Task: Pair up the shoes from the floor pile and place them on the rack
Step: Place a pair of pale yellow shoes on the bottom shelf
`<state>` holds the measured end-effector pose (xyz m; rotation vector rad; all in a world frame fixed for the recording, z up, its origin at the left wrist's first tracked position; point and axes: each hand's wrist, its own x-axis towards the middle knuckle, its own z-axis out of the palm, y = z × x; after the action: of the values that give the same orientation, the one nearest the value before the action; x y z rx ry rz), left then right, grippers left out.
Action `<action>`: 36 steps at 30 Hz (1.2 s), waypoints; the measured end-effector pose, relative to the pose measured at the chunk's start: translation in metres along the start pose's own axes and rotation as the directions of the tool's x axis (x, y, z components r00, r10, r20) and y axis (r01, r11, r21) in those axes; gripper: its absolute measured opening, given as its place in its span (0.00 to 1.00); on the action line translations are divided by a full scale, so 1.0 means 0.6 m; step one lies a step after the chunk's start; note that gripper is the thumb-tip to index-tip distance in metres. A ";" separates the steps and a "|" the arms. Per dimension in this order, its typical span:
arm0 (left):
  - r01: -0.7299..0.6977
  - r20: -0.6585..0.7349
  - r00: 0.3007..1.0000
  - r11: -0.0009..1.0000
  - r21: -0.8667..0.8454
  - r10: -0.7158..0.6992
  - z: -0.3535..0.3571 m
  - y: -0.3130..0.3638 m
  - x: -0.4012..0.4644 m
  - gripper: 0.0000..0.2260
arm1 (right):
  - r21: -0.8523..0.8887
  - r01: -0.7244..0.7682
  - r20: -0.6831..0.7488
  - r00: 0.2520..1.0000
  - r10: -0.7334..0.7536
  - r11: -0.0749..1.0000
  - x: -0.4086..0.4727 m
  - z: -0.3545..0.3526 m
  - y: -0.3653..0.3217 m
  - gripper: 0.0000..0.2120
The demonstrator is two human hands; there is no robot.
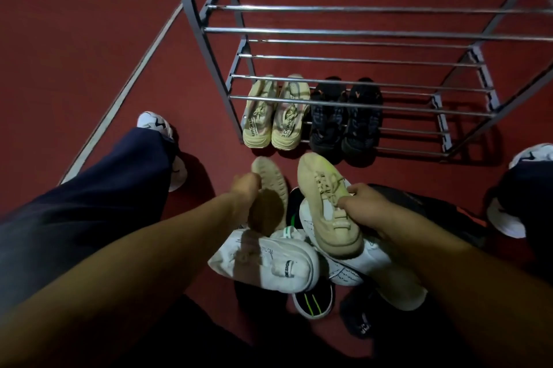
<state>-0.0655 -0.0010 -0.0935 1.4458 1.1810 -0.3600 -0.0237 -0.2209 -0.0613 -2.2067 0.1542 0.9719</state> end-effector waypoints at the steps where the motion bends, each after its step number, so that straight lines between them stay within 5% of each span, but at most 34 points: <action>1: -0.014 0.044 0.999 0.999 -0.036 0.016 0.003 0.005 -0.006 0.15 | 0.031 -0.031 -0.026 0.999 0.032 0.999 0.001 -0.002 0.010 0.02; 6: 0.119 0.446 0.895 0.970 -0.210 -0.013 0.018 -0.001 -0.031 0.16 | 0.016 -0.242 -0.088 0.966 0.242 0.970 0.008 -0.008 0.044 0.13; 7: 0.105 0.449 0.893 0.979 -0.177 -0.015 0.029 -0.005 -0.032 0.15 | -0.008 -0.236 -0.079 0.969 0.235 0.972 0.008 -0.008 0.043 0.13; 9: -0.140 0.364 0.927 0.983 0.123 0.087 0.056 -0.021 -0.027 0.14 | -0.033 -0.202 -0.055 0.978 0.200 0.979 0.002 -0.003 0.039 0.14; 11: -0.442 0.310 0.894 0.744 0.501 0.323 0.067 -0.024 -0.020 0.14 | -0.032 -0.170 -0.030 0.985 0.169 0.985 -0.002 0.006 0.044 0.21; 13: -0.515 0.340 0.830 0.372 0.772 0.442 0.057 -0.021 -0.011 0.17 | -0.046 -0.130 -0.005 0.992 0.130 0.990 -0.014 0.015 0.047 0.24; 14: -0.489 0.334 0.837 0.320 0.811 0.433 0.048 -0.021 0.004 0.21 | -0.056 -0.108 0.003 0.994 0.108 0.993 -0.016 0.018 0.049 0.24; 15: -0.472 0.340 0.870 0.405 0.783 0.358 0.036 -0.019 0.013 0.26 | -0.065 -0.089 0.008 0.996 0.090 0.994 -0.020 0.021 0.051 0.23; 16: -0.419 0.349 0.907 0.597 0.684 0.237 0.027 -0.022 0.022 0.26 | -0.068 -0.074 0.013 0.997 0.075 0.995 -0.023 0.022 0.052 0.22; 17: -0.326 0.389 0.915 0.768 0.551 0.109 0.020 -0.030 0.023 0.19 | -0.060 -0.058 0.016 0.998 0.059 0.996 -0.027 0.021 0.052 0.20; 18: -0.200 0.424 0.906 0.867 0.456 -0.014 0.017 -0.040 0.025 0.12 | -0.040 -0.038 0.015 0.999 0.039 0.998 -0.031 0.018 0.052 0.16; 19: -0.107 0.431 0.900 0.922 0.371 -0.069 0.017 -0.045 0.025 0.18 | -0.015 -0.022 0.016 1.000 0.022 1.000 -0.034 0.014 0.050 0.10; 22: -0.056 0.360 0.930 0.932 0.357 -0.082 0.003 -0.048 0.023 0.21 | 0.038 -0.016 0.038 0.999 0.014 0.999 -0.043 0.003 0.042 0.05; 26: -0.167 0.272 0.960 0.657 0.735 -0.061 -0.036 -0.041 0.038 0.14 | 0.070 -0.064 0.069 0.996 0.059 0.996 -0.046 -0.002 0.033 0.11; 29: -0.162 0.322 0.934 0.620 0.767 -0.154 -0.055 -0.037 0.020 0.11 | 0.045 -0.062 0.056 0.997 0.060 0.997 -0.044 0.002 0.030 0.11; 31: -0.190 0.377 0.914 0.664 0.723 -0.148 -0.061 -0.034 0.011 0.12 | 0.062 -0.080 0.040 0.996 0.077 0.995 -0.044 0.005 0.029 0.10; 33: -0.161 0.466 0.875 0.828 0.538 -0.132 -0.069 -0.033 0.002 0.17 | 0.138 -0.128 0.050 0.991 0.123 0.982 -0.039 0.004 0.032 0.08; 36: -0.103 0.739 0.637 0.927 0.361 -0.218 -0.083 -0.023 -0.012 0.25 | 0.144 -0.216 0.157 0.969 0.193 0.966 -0.045 0.001 0.035 0.09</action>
<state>-0.0999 0.0368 -0.0817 1.3299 0.4429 -1.1864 -0.0509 -0.2403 -0.0551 -1.9949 0.3878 1.1832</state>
